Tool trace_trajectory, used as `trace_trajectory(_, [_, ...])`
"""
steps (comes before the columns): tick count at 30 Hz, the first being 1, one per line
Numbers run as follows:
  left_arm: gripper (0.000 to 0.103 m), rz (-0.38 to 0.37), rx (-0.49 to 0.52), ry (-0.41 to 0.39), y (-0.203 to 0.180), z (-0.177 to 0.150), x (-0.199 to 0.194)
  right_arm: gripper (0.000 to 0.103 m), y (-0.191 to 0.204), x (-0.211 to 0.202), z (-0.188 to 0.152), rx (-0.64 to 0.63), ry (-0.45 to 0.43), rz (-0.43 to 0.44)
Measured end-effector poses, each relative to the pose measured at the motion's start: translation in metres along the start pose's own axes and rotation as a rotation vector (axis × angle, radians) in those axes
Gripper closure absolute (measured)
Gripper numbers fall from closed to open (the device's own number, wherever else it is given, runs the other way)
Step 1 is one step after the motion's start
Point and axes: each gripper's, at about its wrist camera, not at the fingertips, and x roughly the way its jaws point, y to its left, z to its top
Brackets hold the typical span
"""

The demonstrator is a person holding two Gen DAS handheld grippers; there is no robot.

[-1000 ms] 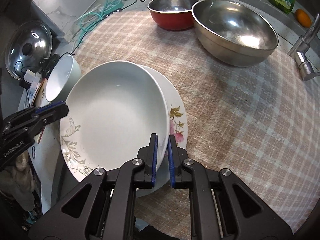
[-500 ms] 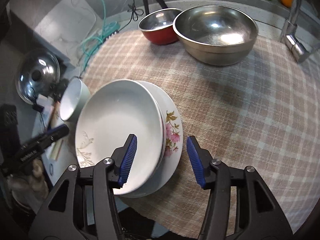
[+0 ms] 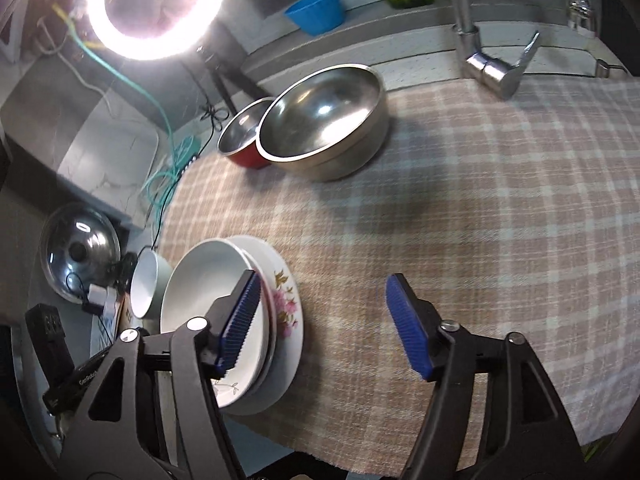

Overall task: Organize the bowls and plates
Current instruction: 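Open the right gripper to release the white plate on the stack, then move the open right gripper to the rim of the large steel bowl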

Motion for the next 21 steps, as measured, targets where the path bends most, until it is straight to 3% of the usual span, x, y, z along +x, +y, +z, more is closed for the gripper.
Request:
trace_trajectory(1, [0.043, 0.002, 0.009, -0.012, -0.002, 0.002, -0.002, 0.031, -0.003, -0.003, 0.002, 0.003, -0.011, -0.008])
trace_trajectory(5, [0.042, 0.014, 0.036, -0.028, -0.009, 0.011, -0.004, 0.020, -0.010, -0.007, 0.009, 0.010, -0.034, -0.028])
trace_trajectory(21, [0.041, -0.004, 0.091, -0.054, -0.034, 0.054, 0.003, 0.018, -0.028, 0.003, 0.050, 0.031, -0.031, -0.029])
